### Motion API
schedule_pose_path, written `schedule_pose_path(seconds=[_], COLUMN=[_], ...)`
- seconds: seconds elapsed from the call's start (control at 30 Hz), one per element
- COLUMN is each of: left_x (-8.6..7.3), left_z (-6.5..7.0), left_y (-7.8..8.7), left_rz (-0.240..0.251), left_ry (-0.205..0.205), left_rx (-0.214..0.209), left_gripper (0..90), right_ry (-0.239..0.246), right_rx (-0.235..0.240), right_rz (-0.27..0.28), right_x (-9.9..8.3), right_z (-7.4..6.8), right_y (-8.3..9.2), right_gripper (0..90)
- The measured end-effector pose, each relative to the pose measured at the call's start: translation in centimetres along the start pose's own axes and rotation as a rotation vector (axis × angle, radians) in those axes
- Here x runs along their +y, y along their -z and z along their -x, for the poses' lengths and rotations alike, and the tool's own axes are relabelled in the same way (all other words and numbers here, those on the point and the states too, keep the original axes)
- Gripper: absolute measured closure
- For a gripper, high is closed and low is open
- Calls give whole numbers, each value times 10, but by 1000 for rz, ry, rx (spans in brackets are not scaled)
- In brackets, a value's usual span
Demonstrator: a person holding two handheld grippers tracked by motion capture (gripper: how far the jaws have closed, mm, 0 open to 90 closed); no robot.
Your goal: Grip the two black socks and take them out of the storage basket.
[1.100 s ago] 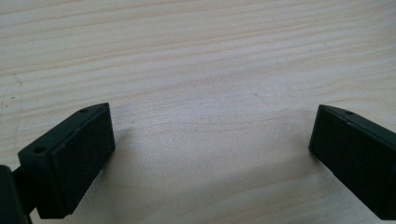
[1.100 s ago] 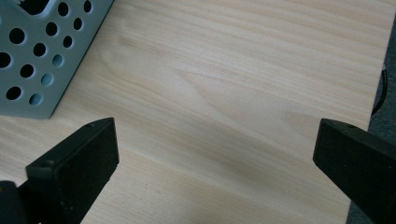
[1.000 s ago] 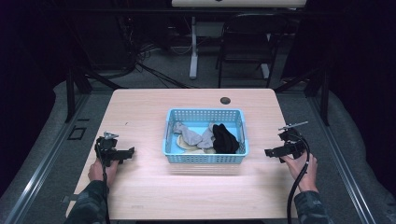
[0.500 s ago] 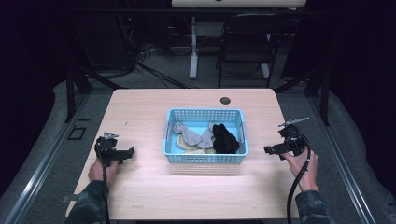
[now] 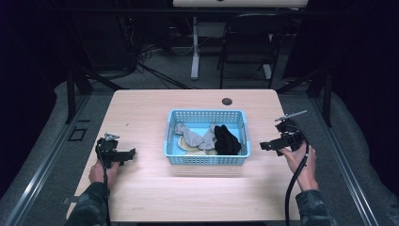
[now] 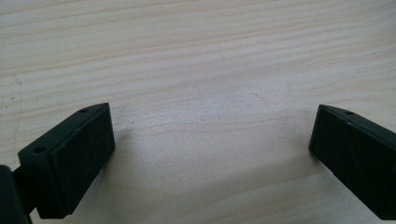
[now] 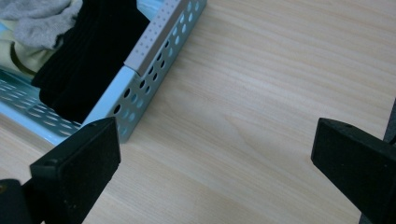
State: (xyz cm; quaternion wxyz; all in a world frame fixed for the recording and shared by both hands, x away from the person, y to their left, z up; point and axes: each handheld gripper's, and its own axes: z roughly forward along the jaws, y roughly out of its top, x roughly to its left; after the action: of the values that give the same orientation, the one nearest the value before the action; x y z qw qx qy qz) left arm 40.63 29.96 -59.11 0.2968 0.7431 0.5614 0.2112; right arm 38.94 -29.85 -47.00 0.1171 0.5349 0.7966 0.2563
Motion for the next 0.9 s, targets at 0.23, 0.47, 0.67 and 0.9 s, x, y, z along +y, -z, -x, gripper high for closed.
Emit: schedule_pose_path(seconds=[0.23,0.47,0.67,0.9], left_x=[0,0,0,0], left_z=[0,0,0,0], left_y=[0,0,0,0], left_rz=[0,-1,-1,-1], left_ry=[-1,-1,-1,-1], left_rx=[0,0,0,0], left_gripper=[3,3,3,3], right_ry=[26,53,79,117], right_rx=[10,28,37,46], right_rz=[12,43,45,27], right_x=[17,36,52,71], right_z=[-8,-19,-30,-47], right_y=[7,14,14,6], right_gripper=[18,49,62,82])
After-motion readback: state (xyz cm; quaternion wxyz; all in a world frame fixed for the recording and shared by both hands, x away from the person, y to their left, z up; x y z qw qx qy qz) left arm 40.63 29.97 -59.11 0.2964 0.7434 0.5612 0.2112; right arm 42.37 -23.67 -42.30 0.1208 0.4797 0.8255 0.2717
